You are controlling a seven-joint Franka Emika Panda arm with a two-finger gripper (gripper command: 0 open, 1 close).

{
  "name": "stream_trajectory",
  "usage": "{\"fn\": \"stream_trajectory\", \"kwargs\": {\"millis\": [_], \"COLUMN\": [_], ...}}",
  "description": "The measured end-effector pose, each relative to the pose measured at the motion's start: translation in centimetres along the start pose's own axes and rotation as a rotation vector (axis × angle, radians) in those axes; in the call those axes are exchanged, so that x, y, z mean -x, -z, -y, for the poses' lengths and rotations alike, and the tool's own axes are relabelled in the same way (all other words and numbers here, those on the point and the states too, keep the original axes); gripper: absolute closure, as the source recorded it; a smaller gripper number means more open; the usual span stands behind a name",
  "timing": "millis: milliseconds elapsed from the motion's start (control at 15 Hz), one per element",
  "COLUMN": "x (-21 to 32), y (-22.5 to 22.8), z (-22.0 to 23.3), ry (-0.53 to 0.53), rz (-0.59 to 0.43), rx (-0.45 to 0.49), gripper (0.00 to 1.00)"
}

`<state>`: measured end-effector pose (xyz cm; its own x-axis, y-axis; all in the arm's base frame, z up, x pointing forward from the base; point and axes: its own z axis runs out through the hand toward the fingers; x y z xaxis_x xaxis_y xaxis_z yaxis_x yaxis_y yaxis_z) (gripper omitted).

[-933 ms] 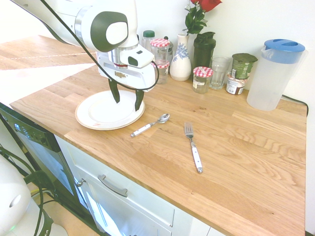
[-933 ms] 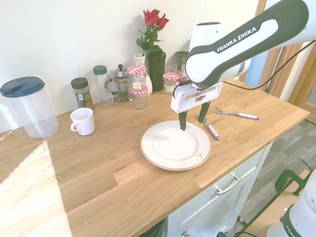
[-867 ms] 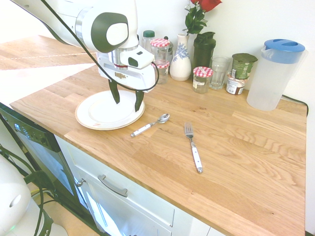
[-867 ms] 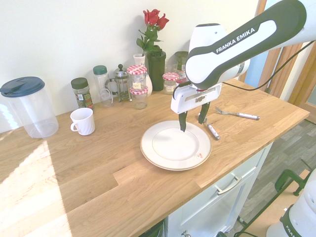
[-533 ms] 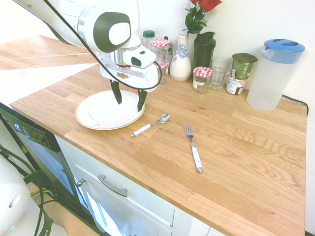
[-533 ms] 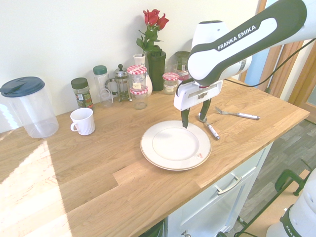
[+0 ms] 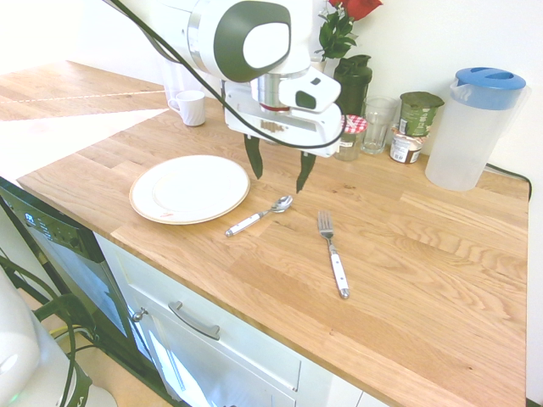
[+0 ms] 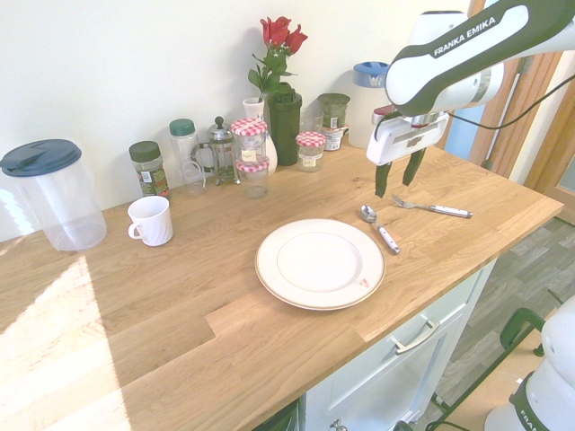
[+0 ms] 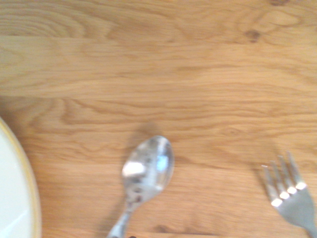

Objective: Put the fork into the plate

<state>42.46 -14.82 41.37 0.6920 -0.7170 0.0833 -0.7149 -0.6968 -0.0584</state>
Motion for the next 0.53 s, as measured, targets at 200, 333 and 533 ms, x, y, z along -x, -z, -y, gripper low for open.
{"fn": "stream_trajectory", "kwargs": {"millis": [200,333,533], "x": [-2.3,-3.3,-4.0], "y": [0.1,-0.4,-1.3], "z": [-3.5,-5.0,-7.0], "ry": [0.007,0.011,0.031], "rz": [0.009,0.039,0.065], "rx": [0.001,0.012,0.018], "gripper": [0.00,0.00,0.00]}}
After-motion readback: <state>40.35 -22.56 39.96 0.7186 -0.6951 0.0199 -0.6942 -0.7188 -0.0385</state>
